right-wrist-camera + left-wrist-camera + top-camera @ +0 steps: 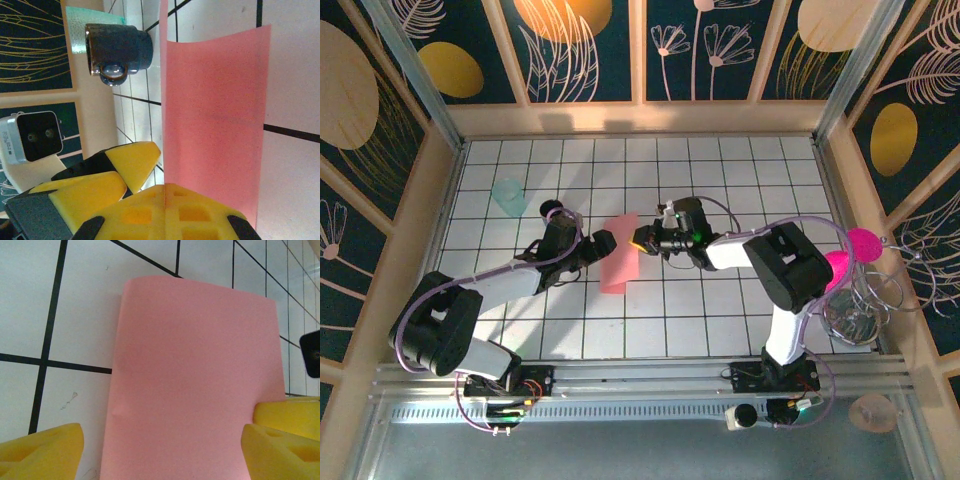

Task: Fold a paper plane with a square sheet of paper (pick it up from the middle)
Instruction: First fold in half a square sheet of paper at the center of the table.

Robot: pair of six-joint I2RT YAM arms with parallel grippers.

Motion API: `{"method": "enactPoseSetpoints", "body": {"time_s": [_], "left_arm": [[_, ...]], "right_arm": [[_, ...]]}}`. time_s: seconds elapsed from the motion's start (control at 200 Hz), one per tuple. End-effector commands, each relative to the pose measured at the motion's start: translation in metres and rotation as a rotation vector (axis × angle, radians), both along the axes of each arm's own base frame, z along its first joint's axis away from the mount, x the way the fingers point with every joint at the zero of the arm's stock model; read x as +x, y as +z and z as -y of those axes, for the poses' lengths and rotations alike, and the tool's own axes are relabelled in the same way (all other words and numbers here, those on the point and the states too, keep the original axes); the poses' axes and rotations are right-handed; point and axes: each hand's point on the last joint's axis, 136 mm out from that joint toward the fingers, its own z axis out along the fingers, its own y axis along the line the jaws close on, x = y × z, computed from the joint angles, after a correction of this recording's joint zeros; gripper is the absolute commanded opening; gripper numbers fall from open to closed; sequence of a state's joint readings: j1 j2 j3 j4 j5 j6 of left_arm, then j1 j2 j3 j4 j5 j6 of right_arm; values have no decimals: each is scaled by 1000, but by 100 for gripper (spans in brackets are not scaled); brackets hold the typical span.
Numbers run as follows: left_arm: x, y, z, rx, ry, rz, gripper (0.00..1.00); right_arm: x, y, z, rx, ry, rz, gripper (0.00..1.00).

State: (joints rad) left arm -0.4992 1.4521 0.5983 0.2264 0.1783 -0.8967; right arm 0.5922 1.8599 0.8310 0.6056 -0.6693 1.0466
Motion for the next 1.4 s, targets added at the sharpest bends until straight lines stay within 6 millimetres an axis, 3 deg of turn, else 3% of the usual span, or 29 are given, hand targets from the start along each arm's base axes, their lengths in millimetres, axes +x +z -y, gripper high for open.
{"method": "enactPoseSetpoints", "body": {"time_s": [0.0,0.39,0.581,0.776,0.856,0.946,1.086,1.246,1.392], "left_arm": [[2,-1,2,15,-22,-16,82],[1,-21,-12,84,36,-67,81],[1,-22,-8,75,22,-75,81],[9,7,-3,50,3,-8,82],[12,18,-6,66,11,25,82],[15,28,-9,81,23,57,82],[19,31,-8,86,20,70,82],[22,29,1,60,-6,64,82],[21,26,9,23,-31,48,81]], "right_arm": [[10,-4,-4,-33,-20,21,4],[6,-18,-31,-42,56,30,4],[6,-16,-26,-50,65,49,4],[12,15,8,-107,48,135,4],[6,32,24,-158,60,176,4],[13,52,62,-229,13,209,4],[12,89,101,-308,-34,263,4],[11,132,113,-327,-62,328,5],[9,137,97,-289,-34,315,5]]}}
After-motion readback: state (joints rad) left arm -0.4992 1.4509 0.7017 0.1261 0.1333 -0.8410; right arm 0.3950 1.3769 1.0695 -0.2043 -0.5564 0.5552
